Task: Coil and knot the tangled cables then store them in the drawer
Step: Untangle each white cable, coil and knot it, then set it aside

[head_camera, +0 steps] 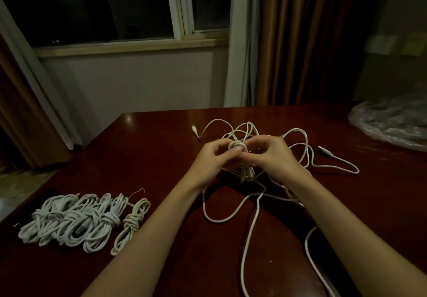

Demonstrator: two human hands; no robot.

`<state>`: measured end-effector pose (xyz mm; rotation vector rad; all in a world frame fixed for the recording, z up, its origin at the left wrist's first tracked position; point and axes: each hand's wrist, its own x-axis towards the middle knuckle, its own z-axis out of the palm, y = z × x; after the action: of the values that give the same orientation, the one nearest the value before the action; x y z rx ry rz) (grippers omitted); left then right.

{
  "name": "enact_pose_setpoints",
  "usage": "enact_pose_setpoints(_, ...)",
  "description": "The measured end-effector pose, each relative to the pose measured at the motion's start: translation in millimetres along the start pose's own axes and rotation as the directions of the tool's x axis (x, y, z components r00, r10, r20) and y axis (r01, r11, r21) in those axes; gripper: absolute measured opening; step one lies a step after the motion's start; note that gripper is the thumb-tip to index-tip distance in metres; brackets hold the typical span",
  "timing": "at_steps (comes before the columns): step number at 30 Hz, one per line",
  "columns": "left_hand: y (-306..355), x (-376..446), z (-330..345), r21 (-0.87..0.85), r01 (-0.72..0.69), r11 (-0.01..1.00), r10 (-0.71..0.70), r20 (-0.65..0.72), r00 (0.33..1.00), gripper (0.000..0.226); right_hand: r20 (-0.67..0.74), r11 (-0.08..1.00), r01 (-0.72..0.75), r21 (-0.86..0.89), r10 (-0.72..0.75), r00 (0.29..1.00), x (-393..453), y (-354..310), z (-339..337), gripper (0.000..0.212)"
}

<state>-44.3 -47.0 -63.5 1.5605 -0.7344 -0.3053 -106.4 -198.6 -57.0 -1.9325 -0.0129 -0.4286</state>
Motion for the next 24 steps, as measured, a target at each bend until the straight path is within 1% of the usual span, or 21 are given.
enact_pose_setpoints(5, 0.5, 1.2, 2.5, 0.069, -0.038, 0.997, 0.041, -0.043, 0.998, 0.015, -0.028, 0.997, -0.013, -0.075, 0.011, 1.0, 3.7, 5.9, 0.0, 0.018)
enact_pose_setpoints(9, 0.8, 0.8, 3.2, 0.084, -0.026, 0.996, 0.034, -0.086, 0.996, 0.013, -0.039, 0.992, -0.013, -0.123, 0.008, 0.999, 1.0, 3.9, 1.0, 0.027)
enact_pose_setpoints(12, 0.3, 1.5, 2.1, 0.053, 0.026, 0.998, -0.018, -0.141, 0.99, 0.013, -0.05, 0.992, 0.0, -0.125, -0.007, 0.999, -0.3, -0.1, 3.0, 0.025)
enact_pose_setpoints(15, 0.7, 1.4, 1.1, 0.011, 0.058, 0.998, -0.055, -0.146, 0.988, 0.015, -0.062, 0.989, 0.016, -0.147, -0.025, 0.998, -0.5, -3.0, 2.6, 0.023)
enact_pose_setpoints(18, 2.3, 2.1, 3.4, 0.038, 0.033, 0.999, -0.027, -0.159, 0.987, 0.017, -0.061, 0.989, 0.018, -0.144, -0.027, 0.998, -0.9, -2.1, 4.5, 0.023)
enact_pose_setpoints(20, 4.3, 1.5, 5.8, 0.02, 0.013, 1.0, -0.008, -0.197, 0.98, 0.017, -0.067, 0.993, 0.008, -0.114, -0.016, 0.998, -1.2, -0.3, 8.4, 0.022)
enact_pose_setpoints(24, 4.7, 1.2, 4.4, -0.031, 0.024, 0.999, -0.031, -0.244, 0.969, 0.019, -0.089, 0.993, 0.015, -0.119, -0.026, 0.996, -1.5, 1.2, 15.9, 0.022)
